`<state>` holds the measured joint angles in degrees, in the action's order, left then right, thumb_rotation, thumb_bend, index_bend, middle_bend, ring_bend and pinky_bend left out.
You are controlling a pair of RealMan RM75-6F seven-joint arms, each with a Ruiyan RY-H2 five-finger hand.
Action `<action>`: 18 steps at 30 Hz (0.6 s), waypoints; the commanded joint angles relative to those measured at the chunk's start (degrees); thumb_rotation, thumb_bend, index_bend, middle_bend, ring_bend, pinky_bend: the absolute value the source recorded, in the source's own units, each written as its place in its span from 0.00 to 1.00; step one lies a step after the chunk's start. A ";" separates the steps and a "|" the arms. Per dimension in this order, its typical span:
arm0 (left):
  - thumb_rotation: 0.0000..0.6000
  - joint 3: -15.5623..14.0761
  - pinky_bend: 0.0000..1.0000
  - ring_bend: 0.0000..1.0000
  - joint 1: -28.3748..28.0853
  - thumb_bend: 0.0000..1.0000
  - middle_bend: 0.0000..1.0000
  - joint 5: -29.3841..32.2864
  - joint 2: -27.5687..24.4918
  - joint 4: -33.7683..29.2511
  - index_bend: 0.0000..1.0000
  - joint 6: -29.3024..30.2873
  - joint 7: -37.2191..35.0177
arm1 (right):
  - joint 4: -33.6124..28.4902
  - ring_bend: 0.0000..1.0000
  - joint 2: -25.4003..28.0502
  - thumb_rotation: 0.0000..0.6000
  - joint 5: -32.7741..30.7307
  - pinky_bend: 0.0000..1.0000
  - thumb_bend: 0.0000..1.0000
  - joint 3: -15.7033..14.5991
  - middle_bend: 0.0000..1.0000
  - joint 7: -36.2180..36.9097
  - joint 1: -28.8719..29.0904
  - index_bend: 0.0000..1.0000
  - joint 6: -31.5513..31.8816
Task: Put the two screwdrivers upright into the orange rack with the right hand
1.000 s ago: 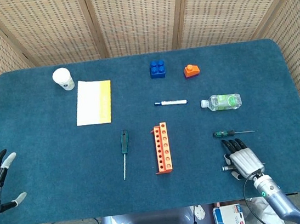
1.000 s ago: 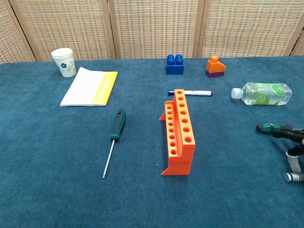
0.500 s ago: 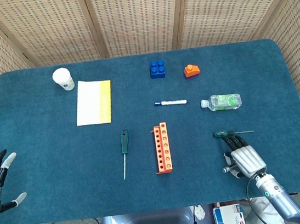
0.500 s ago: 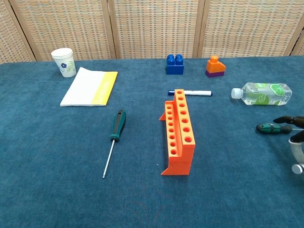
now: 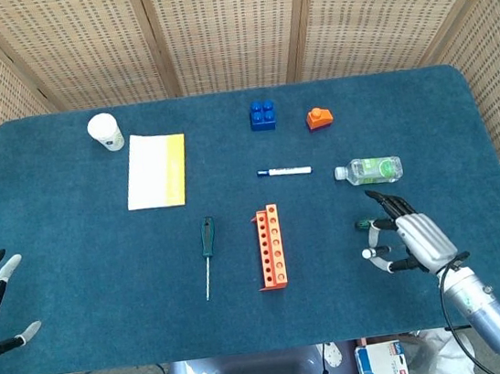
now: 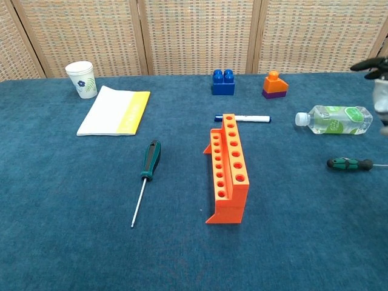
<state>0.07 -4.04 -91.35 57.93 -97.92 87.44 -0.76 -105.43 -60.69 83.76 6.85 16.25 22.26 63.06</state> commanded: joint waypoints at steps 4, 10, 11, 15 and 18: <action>1.00 0.08 0.00 0.00 -0.17 0.00 0.00 0.24 -0.27 -0.03 0.00 -0.36 -0.53 | -9.34 0.00 5.93 1.00 2.31 0.00 0.55 4.60 0.05 18.67 4.35 0.67 -2.84; 1.00 0.22 0.00 0.00 -0.34 0.00 0.00 0.61 -0.50 -0.13 0.00 -0.71 -0.92 | -11.56 0.00 5.92 1.00 2.71 0.00 0.55 5.29 0.05 24.46 8.80 0.67 -8.37; 1.00 0.26 0.00 0.00 -0.33 0.00 0.00 0.68 -0.50 -0.08 0.00 -0.68 -0.87 | -11.85 0.00 5.30 1.00 2.05 0.00 0.55 5.47 0.05 25.09 9.73 0.67 -9.57; 1.00 0.43 0.00 0.00 -0.36 0.00 0.00 0.96 -0.57 -0.06 0.00 -0.69 -1.10 | -11.38 0.00 2.71 1.00 -0.18 0.00 0.55 6.26 0.05 25.34 12.62 0.67 -12.35; 1.00 0.42 0.00 0.00 -0.47 0.00 0.00 1.01 -0.57 0.07 0.00 -0.92 -1.18 | -10.41 0.00 0.05 1.00 -3.72 0.00 0.55 7.20 0.05 25.82 14.87 0.67 -14.51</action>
<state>0.50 -4.50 -90.34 57.35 -97.87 86.54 -1.95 -116.39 -58.95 82.27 13.25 41.54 35.70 50.11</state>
